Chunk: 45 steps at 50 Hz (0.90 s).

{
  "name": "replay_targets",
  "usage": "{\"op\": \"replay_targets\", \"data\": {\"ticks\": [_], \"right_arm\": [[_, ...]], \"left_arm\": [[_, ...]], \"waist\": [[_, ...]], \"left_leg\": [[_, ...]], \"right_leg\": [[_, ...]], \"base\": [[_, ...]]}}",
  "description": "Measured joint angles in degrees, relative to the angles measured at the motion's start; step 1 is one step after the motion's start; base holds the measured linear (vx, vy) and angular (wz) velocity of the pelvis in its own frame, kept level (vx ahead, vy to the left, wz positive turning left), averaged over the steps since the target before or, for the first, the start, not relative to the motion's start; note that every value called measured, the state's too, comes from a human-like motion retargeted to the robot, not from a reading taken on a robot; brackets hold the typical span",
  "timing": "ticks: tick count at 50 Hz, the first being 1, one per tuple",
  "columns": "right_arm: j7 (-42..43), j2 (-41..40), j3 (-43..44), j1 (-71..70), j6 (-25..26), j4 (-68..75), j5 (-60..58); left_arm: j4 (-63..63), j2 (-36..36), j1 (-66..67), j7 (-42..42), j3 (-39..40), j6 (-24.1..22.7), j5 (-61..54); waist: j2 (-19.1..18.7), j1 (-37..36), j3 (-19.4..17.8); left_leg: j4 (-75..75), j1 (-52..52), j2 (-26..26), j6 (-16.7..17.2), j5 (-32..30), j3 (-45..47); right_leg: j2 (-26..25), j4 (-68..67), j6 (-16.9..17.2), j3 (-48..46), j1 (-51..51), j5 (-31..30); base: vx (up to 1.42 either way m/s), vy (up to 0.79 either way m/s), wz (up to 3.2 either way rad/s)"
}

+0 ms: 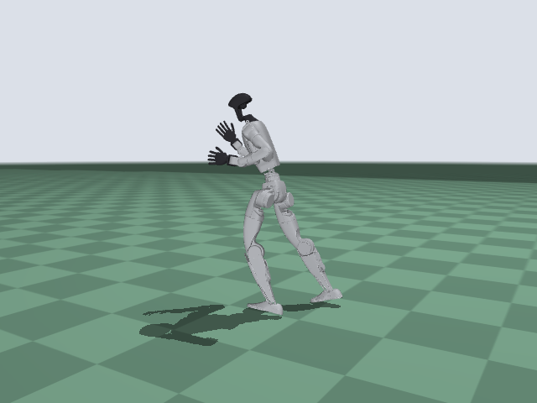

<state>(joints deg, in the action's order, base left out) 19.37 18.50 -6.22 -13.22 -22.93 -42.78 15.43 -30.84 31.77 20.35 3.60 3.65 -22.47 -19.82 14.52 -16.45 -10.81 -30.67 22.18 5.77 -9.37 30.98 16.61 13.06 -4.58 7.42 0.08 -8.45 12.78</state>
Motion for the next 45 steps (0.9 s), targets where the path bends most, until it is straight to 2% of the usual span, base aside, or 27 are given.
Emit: {"op": "replay_targets", "data": {"ticks": [2, 3, 4, 5, 7, 8, 10, 12, 13, 15, 17, 20, 22, 23, 25, 27, 29, 31, 34, 38, 40, 42, 43, 45], "right_arm": [[-3.4, 0.1, -2.1, 0.8, -0.8, 0.0, 4.1], [-3.2, 0.4, -2.7, 2.2, -1.6, 0.5, 4.8], [-4.8, 0.5, -3.2, 4.4, -1.5, 1.9, 4.8], [-7.2, 0.4, -3.6, 7.0, -1.0, 3.7, 4.3], [-6.1, -0.8, -4.7, 13.9, 1.3, 7.4, 12.5], [-8.2, -1.7, -5.5, 17.8, 2.9, 9.3, 17.9], [-11.1, -2.4, -5.1, 26.4, 5.4, 10.2, 28.8], [-15.7, -0.7, -3.7, 32.4, 7.3, 8.9, 32.0], [-16.4, 0.8, -1.9, 34.6, 7.6, 8.0, 32.2], [-18.7, 4.0, 2.0, 37.6, 8.1, 6.6, 31.8], [-18.4, 4.8, 3.7, 38.4, 8.8, 6.3, 34.1], [-18.0, 4.4, 4.5, 36.9, 9.7, 6.9, 33.3], [-18.6, 3.5, 3.0, 33.4, 9.8, 8.5, 29.6], [-18.9, 3.2, 1.8, 31.1, 9.7, 9.5, 28.1], [-18.6, 3.0, -1.6, 25.0, 8.7, 11.8, 26.6], [-15.3, 3.1, -6.0, 16.1, 6.3, 13.6, 24.5], [-11.0, 2.0, -8.9, 5.6, 4.1, 13.8, 22.8], [-8.6, -0.6, -8.7, -4.7, 3.5, 12.6, 22.1], [-5.9, -5.0, -5.1, -15.4, 3.0, 10.1, 19.0], [-3.7, -8.3, -5.0, -19.2, 1.9, 7.4, 15.8], [-6.4, -9.5, -6.6, -17.6, 2.4, 6.3, 18.0], [-10.6, -8.6, -8.4, -13.7, 2.7, 5.6, 18.8], [-12.5, -7.6, -9.2, -11.4, 2.8, 5.6, 18.0], [-15.8, -5.0, -11.0, -6.4, 2.7, 7.1, 14.6]], "left_arm": [[1.0, -3.3, -5.5, 2.4, -2.3, -0.8, -0.5], [3.1, -4.5, -9.0, 9.2, -2.6, -1.3, 4.7], [4.3, -5.8, -13.6, 8.6, -4.7, -0.8, 7.6], [5.0, -7.2, -18.6, 4.3, -7.8, 0.1, 9.3], [8.6, -8.7, -30.8, 12.4, -13.1, 5.7, 15.5], [10.5, -9.4, -37.0, 12.4, -15.3, 8.8, 18.9], [10.5, -11.1, -47.2, 15.2, -18.3, 11.8, 18.4], [8.6, -11.8, -55.2, 14.0, -17.7, 14.1, 21.7], [6.9, -12.7, -58.3, 14.2, -17.5, 13.8, 19.5], [4.7, -13.3, -62.2, 15.4, -16.7, 12.8, 17.8], [2.6, -14.7, -62.9, 16.5, -16.5, 11.5, 12.7], [0.5, -15.3, -59.1, 15.0, -15.6, 10.3, 9.0], [-0.3, -15.2, -53.3, 11.5, -14.3, 10.5, 9.6], [-0.3, -15.3, -49.8, 9.5, -13.6, 10.6, 9.7], [0.3, -15.7, -41.9, 6.3, -11.5, 9.8, 9.6], [2.2, -14.6, -31.1, 7.8, -8.1, 10.0, 16.7], [3.3, -13.1, -17.9, 8.8, -4.6, 10.4, 18.6], [2.7, -10.6, -4.9, 6.8, -1.6, 10.3, 12.4], [-0.1, -5.8, 8.8, 4.0, 2.2, 8.3, 2.0], [-1.8, -2.7, 14.8, 0.3, 6.8, 5.4, -2.6], [-1.8, -4.9, 12.7, -1.4, 6.8, 5.1, -7.5], [-0.9, -7.7, 8.5, -3.1, 5.9, 4.3, -6.7], [-0.2, -9.2, 5.7, -3.4, 4.9, 3.9, -5.4], [2.7, -11.8, -1.0, -3.6, 2.4, 2.8, 0.1]], "waist": [[-1.5, 0.9, -3.4], [-3.1, 1.5, -5.3], [-4.3, 2.4, -6.7], [-5.4, 3.4, -7.7], [-4.6, 6.2, -7.3], [-4.9, 8.0, -7.5], [-5.3, 12.9, -6.0], [-7.2, 18.3, -4.5], [-8.3, 20.9, -3.6], [-10.5, 25.6, -1.5], [-11.5, 29.3, 0.0], [-9.7, 32.9, 0.6], [-8.5, 32.0, 0.2], [-8.3, 30.7, -0.1], [-9.1, 26.9, -1.5], [-10.7, 22.3, -3.5], [-11.4, 17.4, -5.1], [-10.7, 11.8, -5.3], [-7.0, 1.8, -4.2], [-2.5, -8.4, -1.8], [-2.8, -9.8, -1.8], [-5.8, -7.8, -2.8], [-7.5, -6.2, -3.7], [-10.3, -2.3, -5.1]], "left_leg": [[4.7, -3.0, 0.6, 1.6, -1.5, 0.7], [4.2, -4.7, 1.3, 2.3, -1.6, -0.1], [1.9, -5.9, 2.0, 2.7, 0.1, -0.8], [-1.3, -6.8, 2.7, 2.9, 2.7, -1.6], [-8.1, -5.4, 2.4, 2.8, 9.4, -1.9], [-8.6, -6.4, 2.3, 3.6, 10.6, -1.8], [-10.8, -6.6, 2.3, 5.5, 11.9, -2.0], [-2.2, -11.7, 2.0, 7.0, 8.4, -2.8], [1.3, -13.9, 2.3, 7.7, 6.1, -3.2], [7.3, -17.9, 3.0, 9.0, -0.3, -3.6], [11.6, -21.6, 1.9, 9.5, -8.1, -4.8], [12.3, -26.3, -2.7, 9.4, -17.9, -9.4], [6.8, -27.0, -5.5, 8.0, -20.6, -12.8], [1.8, -26.0, -6.3, 7.1, -20.9, -13.4], [-12.2, -22.2, -5.2, 5.5, -19.3, -11.2], [-26.8, -16.8, -1.6, 3.1, -15.1, -8.4], [-37.3, -10.8, 0.1, 1.1, -11.4, -7.7], [-41.1, -5.1, -0.5, 0.0, -8.9, -7.5], [-33.1, 1.2, -3.1, -0.5, -6.2, -5.6], [-2.8, 2.1, -4.3, 0.1, -7.5, 1.1], [14.8, -1.8, -4.8, 2.3, -8.2, 4.2], [22.3, -6.2, -4.4, 5.0, -9.9, 5.5], [22.7, -8.4, -3.9, 5.4, -11.3, 5.6], [18.0, -11.7, -2.0, 3.7, -10.7, 4.0]], "right_leg": [[-0.8, -5.5, -1.5, -1.6, -3.0, -0.3], [-1.6, -11.6, -2.6, -2.7, -3.4, 0.9], [-1.8, -20.7, -3.7, -4.0, -1.7, 3.3], [-1.8, -31.4, -4.8, -5.4, 0.9, 6.3], [0.6, -53.3, -4.8, -6.3, 11.7, 12.9], [0.2, -58.2, -7.9, -6.4, 14.3, 16.4], [-1.0, -65.9, -8.2, -6.8, 21.5, 18.8], [-5.2, -62.5, -11.0, -7.5, 26.0, 20.0], [-6.9, -58.8, -11.2, -8.7, 27.9, 19.7], [-9.9, -46.2, -11.2, -11.7, 29.7, 17.8], [-11.1, -27.3, -9.9, -15.1, 27.9, 13.3], [-9.7, -3.7, -5.1, -19.5, 23.1, 6.4], [-8.5, 0.2, -3.7, -20.3, 21.8, 4.0], [-8.1, -0.5, -4.2, -19.7, 21.4, 3.7], [-8.1, -5.2, -6.8, -17.0, 20.8, 7.0], [-9.1, -13.3, -9.2, -13.8, 21.1, 14.1], [-9.8, -20.0, -9.8, -10.9, 21.1, 19.6], [-9.7, -21.3, -8.9, -8.1, 19.2, 21.6], [-8.0, -14.1, -5.7, -3.9, 13.3, 17.0], [-5.6, -3.3, -0.4, -0.3, 5.9, 1.8], [-6.2, 1.1, 0.2, 0.7, 0.3, -5.6], [-8.3, 0.8, -1.9, 1.9, -6.0, -9.1], [-9.4, -1.7, -3.3, 2.3, -8.4, -9.7], [-11.3, -13.9, -5.3, 1.3, -8.9, -8.3]], "base": [[0.71, 0.36, 0.32], [0.72, 0.38, 0.28], [0.72, 0.39, 0.26], [0.70, 0.35, 0.28], [0.68, 0.31, 0.33], [0.70, 0.28, 0.48], [0.75, 0.20, 0.64], [0.79, 0.09, 0.47], [0.86, 0.00, 0.27], [0.92, -0.07, 0.13], [0.98, -0.12, 0.21], [1.03, -0.13, 0.17], [1.00, -0.12, -0.52], [0.96, -0.11, -0.94], [0.93, -0.08, -1.23], [0.91, -0.03, -1.43], [0.92, 0.01, -1.51], [0.97, 0.02, -1.51], [1.03, 0.04, -1.40], [1.08, 0.16, -0.94], [1.12, 0.28, -0.37], [1.12, 0.31, 0.21], [1.10, 0.29, 0.48], [1.06, 0.27, 0.56]]}}
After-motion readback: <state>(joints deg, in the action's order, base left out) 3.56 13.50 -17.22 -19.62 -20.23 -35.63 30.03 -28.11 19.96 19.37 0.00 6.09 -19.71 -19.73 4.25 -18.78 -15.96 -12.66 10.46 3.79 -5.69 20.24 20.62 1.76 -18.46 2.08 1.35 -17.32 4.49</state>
